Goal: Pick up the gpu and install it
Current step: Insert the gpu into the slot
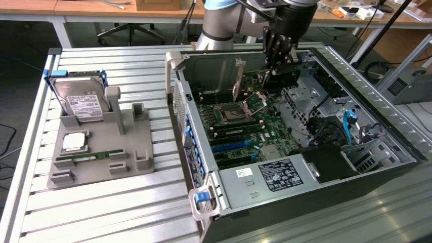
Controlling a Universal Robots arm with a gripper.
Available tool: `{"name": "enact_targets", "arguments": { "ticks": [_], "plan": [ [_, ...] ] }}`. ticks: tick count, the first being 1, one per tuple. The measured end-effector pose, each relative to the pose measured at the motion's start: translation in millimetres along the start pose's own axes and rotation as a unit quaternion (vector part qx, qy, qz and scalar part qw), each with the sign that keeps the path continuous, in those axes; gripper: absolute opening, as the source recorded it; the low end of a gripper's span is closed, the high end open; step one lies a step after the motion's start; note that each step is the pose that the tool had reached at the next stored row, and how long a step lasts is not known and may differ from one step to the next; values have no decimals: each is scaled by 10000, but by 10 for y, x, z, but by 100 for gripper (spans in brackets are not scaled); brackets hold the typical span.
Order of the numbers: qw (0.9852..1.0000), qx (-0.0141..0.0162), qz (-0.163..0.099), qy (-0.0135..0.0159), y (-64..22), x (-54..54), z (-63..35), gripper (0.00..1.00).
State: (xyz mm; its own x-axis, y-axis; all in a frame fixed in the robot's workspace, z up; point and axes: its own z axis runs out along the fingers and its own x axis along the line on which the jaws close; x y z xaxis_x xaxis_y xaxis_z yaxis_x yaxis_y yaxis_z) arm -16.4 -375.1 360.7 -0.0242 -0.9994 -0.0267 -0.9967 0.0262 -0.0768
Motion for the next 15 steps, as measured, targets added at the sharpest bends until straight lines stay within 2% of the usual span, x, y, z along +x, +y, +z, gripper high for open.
{"name": "enact_targets", "arguments": {
  "ticks": [15],
  "plan": [
    [9997,-7,-251,-16,-4,0,0,27]
  ]
}}
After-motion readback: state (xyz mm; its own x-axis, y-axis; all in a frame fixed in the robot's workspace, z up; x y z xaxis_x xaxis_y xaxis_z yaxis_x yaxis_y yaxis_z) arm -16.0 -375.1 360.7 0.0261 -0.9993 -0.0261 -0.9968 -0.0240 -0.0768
